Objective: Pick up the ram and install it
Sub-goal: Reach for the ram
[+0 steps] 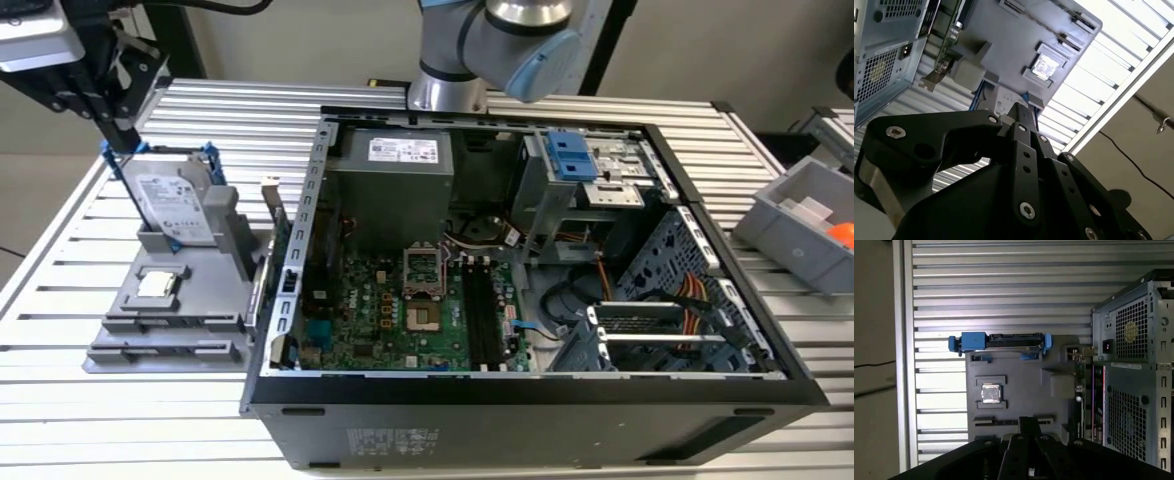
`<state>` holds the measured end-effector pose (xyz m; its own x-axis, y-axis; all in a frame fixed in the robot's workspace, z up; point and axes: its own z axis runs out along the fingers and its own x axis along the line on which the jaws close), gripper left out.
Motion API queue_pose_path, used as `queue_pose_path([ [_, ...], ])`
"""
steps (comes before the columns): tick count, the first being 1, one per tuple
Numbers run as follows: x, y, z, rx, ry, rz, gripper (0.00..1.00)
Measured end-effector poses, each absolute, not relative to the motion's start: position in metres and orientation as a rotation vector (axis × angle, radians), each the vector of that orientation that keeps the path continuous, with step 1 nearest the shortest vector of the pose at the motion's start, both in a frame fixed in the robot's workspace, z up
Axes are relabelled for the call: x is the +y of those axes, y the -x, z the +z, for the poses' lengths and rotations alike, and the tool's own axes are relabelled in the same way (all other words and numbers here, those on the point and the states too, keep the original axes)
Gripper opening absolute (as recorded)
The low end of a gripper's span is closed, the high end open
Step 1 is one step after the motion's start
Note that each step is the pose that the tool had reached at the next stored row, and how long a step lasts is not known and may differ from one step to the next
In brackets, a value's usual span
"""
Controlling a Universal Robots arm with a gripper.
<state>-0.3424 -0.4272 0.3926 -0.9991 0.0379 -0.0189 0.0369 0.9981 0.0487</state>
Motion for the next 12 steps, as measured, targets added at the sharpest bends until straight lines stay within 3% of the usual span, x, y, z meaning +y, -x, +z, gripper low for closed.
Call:
queue_pose_path([
  [12, -0.444, 0.344, 0.393, 3.121, -0.058, 0.076, 0.0],
])
